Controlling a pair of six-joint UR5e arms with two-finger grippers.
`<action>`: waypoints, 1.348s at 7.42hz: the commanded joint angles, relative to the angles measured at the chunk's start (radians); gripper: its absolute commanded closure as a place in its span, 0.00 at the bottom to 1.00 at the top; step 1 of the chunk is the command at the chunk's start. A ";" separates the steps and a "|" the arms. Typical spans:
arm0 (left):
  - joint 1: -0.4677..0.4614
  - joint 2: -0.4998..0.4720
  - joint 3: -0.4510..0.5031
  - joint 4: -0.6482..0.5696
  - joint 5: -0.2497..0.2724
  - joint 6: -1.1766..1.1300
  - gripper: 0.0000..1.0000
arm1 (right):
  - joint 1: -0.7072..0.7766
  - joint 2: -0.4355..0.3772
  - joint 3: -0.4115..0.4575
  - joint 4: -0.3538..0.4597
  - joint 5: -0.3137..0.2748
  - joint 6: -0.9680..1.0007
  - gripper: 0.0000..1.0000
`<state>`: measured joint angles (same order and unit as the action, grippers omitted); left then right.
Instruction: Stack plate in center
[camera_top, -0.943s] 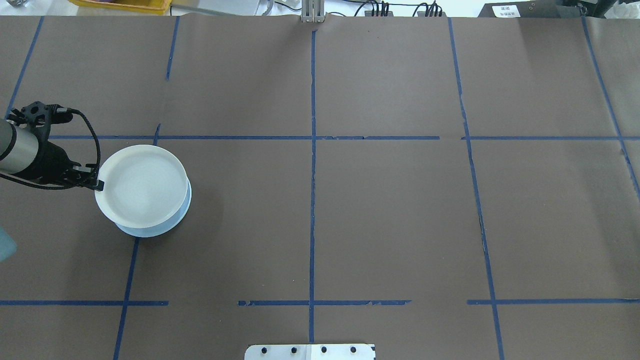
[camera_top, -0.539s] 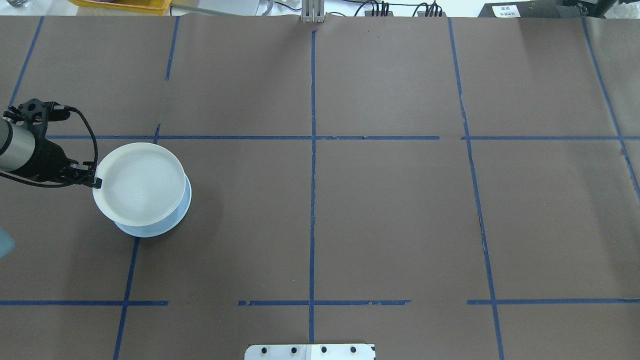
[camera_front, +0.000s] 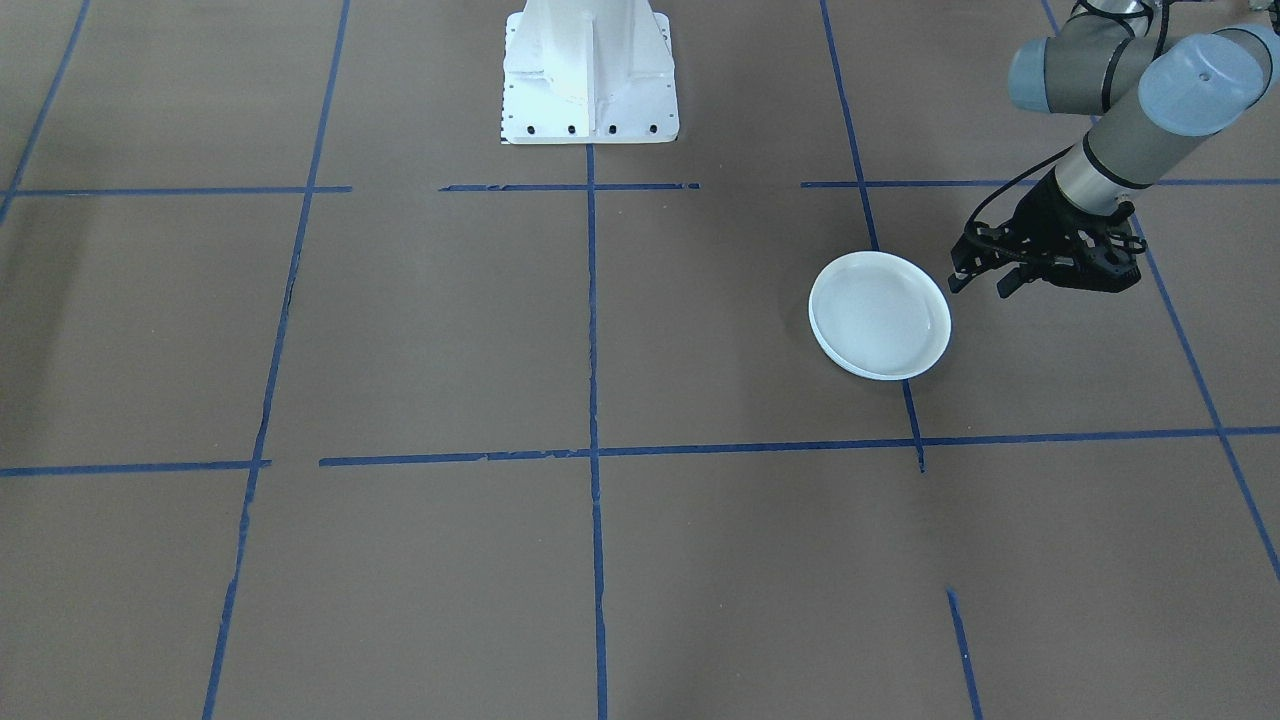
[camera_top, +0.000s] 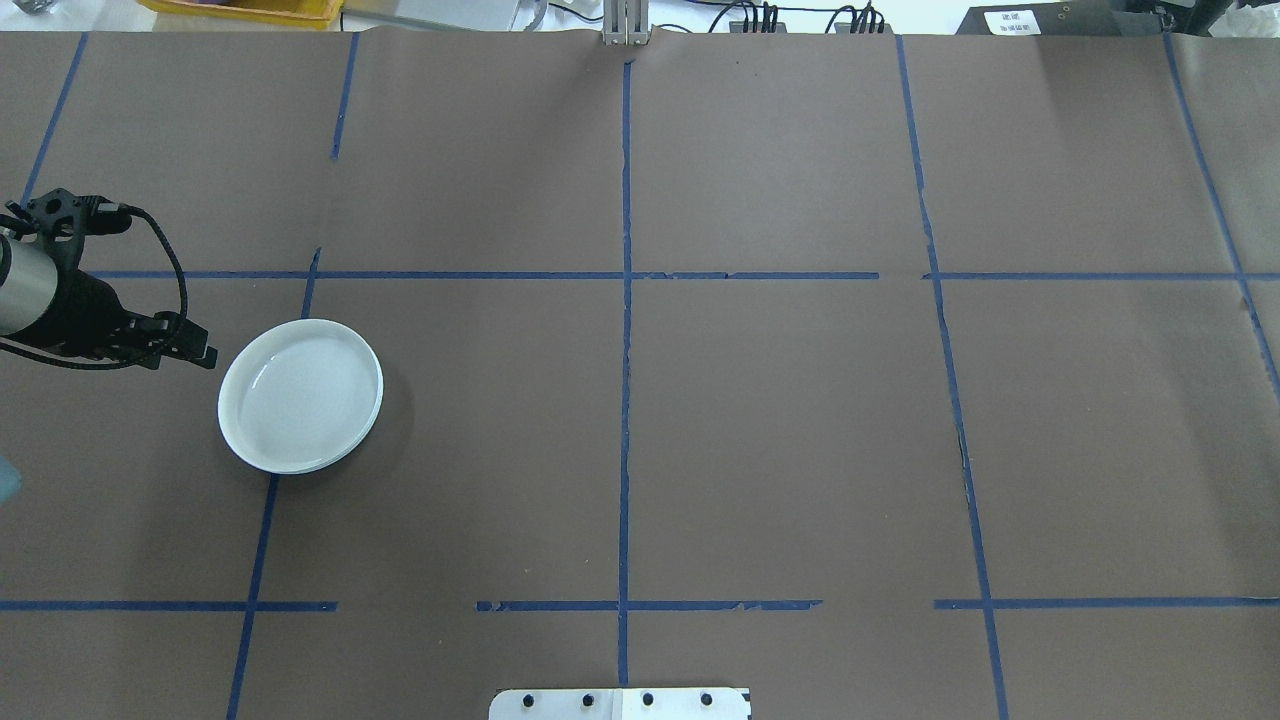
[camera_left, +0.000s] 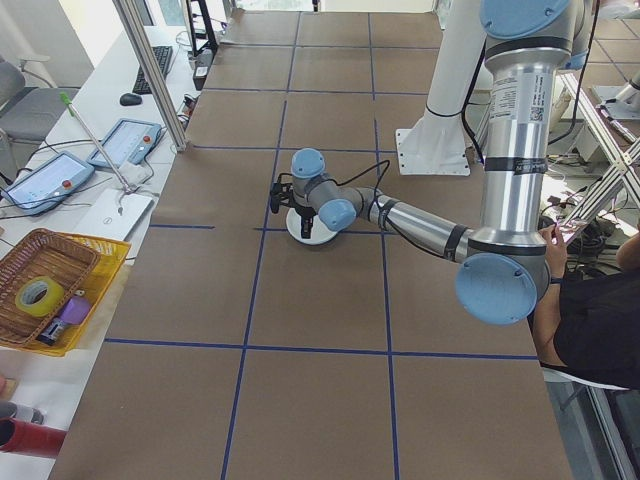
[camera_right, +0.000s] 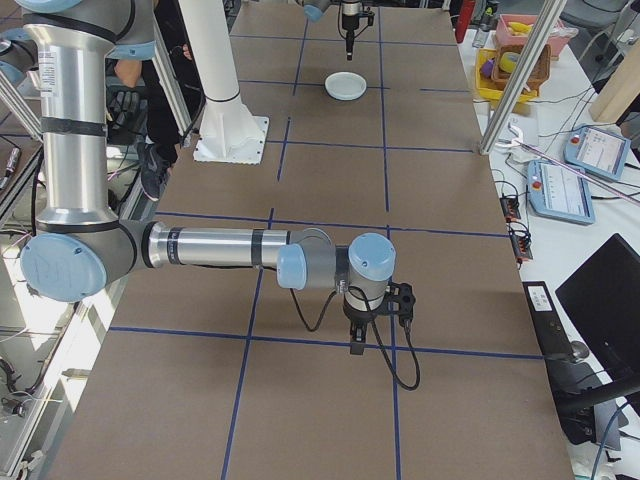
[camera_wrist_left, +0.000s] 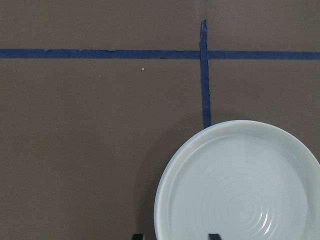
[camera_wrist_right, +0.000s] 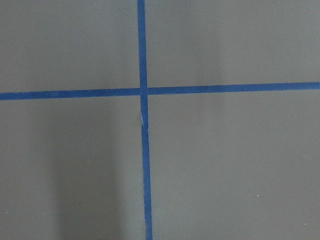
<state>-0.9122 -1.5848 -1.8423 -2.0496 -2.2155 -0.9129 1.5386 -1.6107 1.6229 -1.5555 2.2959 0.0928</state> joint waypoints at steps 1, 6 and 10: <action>-0.010 -0.004 -0.009 0.003 0.005 0.014 0.00 | 0.000 0.000 0.000 0.000 0.000 0.001 0.00; -0.316 -0.015 -0.008 0.236 0.000 0.600 0.00 | 0.000 0.000 0.000 0.000 -0.001 -0.001 0.00; -0.572 -0.001 0.008 0.597 -0.013 1.033 0.00 | 0.000 0.000 0.000 0.000 -0.001 0.001 0.00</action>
<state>-1.3963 -1.5961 -1.8414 -1.5823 -2.2178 -0.0421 1.5386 -1.6107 1.6229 -1.5555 2.2952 0.0923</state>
